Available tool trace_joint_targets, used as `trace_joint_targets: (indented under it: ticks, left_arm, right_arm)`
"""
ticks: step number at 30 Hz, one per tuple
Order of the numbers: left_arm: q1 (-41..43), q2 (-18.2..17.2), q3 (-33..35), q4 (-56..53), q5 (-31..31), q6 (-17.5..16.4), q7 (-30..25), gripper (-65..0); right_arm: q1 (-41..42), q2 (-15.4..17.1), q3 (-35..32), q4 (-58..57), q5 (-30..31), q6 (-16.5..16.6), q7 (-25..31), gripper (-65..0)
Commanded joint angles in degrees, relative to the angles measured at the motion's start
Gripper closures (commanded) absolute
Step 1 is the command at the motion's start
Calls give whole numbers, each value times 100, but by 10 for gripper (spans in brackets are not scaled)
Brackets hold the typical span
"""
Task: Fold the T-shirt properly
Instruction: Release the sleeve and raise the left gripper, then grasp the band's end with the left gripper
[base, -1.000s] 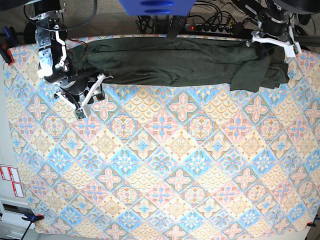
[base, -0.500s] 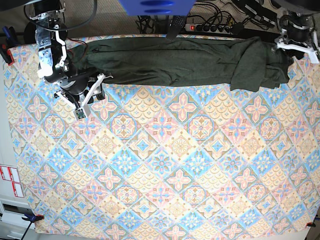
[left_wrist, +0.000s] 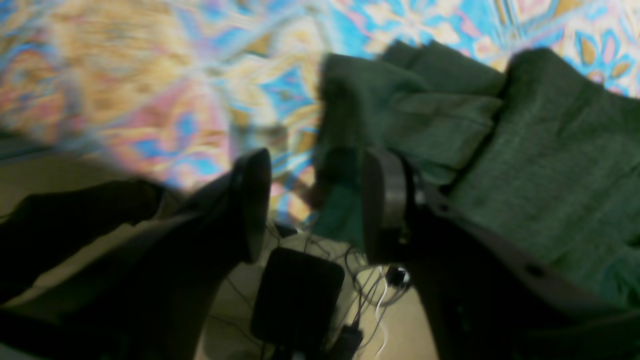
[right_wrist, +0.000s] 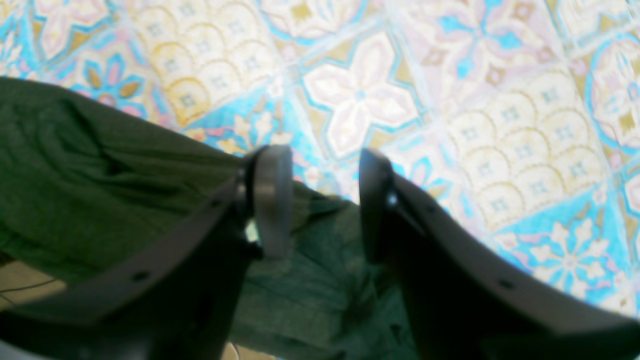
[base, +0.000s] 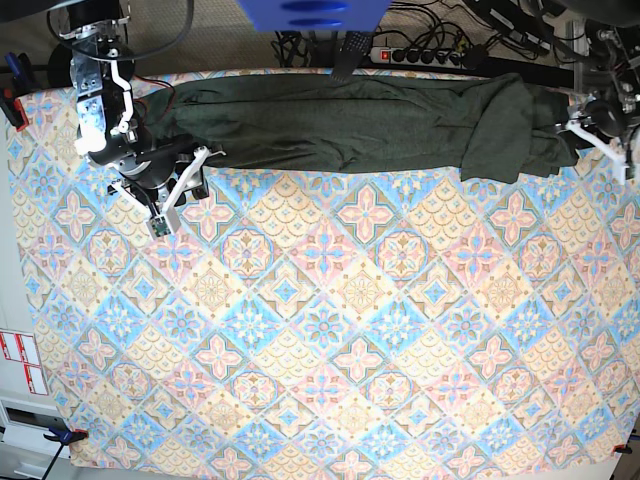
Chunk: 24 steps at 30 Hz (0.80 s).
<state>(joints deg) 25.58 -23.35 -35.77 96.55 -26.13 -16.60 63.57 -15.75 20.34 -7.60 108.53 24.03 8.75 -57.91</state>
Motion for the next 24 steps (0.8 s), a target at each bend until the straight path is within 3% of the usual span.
trace_joint_targets:
  ticks: [1,6,14,24]
  left_arm:
    - [13,-174,82,28,-2,12,-155,-299]
    - [-180,-271,645,-429,15,20,-322,-335]
    - [-259,-465,1005,-614,6,-6,-392,-614]
    - [-506,-465,1120,-1176,15,-6,-603,-609]
  right_arm:
    - [41,63,25,88,28,-1,99,-224]
    - [32,63,25,88,28,-1,99,-224]
    - [32,63,25,88,28,-1,99,-224]
    - [50,63,25,88,28,-1,99,-224]
